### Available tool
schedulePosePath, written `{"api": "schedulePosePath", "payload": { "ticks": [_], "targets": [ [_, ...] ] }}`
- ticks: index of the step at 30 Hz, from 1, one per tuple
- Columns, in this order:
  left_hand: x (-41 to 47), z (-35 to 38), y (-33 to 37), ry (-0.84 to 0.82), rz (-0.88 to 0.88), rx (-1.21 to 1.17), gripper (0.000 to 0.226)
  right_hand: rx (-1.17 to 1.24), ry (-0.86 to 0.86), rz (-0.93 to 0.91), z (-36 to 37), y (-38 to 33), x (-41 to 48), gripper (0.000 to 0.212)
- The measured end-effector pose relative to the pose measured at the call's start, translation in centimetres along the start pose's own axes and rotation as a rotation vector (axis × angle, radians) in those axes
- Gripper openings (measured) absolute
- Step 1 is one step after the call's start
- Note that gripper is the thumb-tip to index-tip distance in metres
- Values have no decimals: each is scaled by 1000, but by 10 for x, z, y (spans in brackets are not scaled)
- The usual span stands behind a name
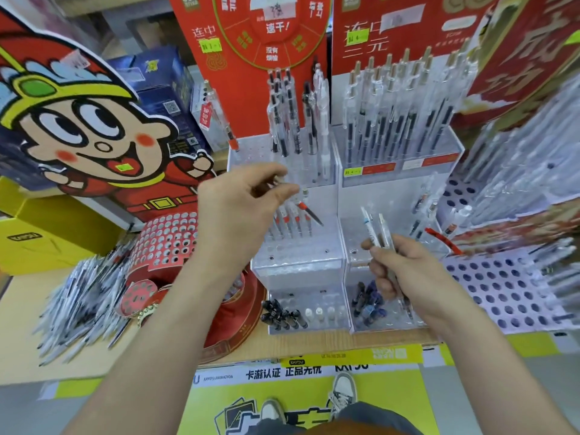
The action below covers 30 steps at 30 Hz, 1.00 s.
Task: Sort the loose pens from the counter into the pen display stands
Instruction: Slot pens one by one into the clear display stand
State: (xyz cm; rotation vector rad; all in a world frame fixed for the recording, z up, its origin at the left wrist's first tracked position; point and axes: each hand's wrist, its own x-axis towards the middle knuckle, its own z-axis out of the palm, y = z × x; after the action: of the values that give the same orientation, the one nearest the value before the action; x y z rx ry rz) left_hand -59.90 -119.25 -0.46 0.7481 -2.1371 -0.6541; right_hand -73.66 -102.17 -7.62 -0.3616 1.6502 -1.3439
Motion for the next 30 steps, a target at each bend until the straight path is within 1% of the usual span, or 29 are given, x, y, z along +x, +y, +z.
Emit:
{"api": "schedulePosePath", "payload": {
  "ticks": [2,4,10,13,18,20,21,23,24,25,27,28,30],
  "targets": [
    [2,12,-3,-32,124,79,26,25,-3,2,2,2,-1,14],
    [2,21,-6,-48,194,135,27,52,-11,7,3,4,-2,14],
    [-2,35,-15,-82,285,255,24,62,-24,9,3,7,-3,15],
    [0,38,-16,-143,347,305,24,84,-44,6,3,6,-4,17],
    [9,45,-18,-296,510,327,32,120,-99,-30,6,2,-4,18],
    [8,47,-21,-321,521,337,33,152,-117,-43,7,2,-3,19],
    [8,48,-22,-313,517,341,34,177,-130,-42,7,2,-2,20],
    [10,49,-22,-263,498,344,30,226,-157,-23,7,1,0,36],
    [10,50,-22,-232,463,338,26,242,-170,-15,7,2,0,44],
    [10,51,-21,-199,406,325,23,248,-181,-14,7,2,0,48],
    [8,54,-21,-134,311,304,21,257,-197,-17,7,2,0,44],
    [7,56,-22,-109,308,311,22,264,-201,-15,7,3,0,39],
    [4,60,-25,-73,384,334,21,279,-205,-10,7,3,0,30]
  ]
}}
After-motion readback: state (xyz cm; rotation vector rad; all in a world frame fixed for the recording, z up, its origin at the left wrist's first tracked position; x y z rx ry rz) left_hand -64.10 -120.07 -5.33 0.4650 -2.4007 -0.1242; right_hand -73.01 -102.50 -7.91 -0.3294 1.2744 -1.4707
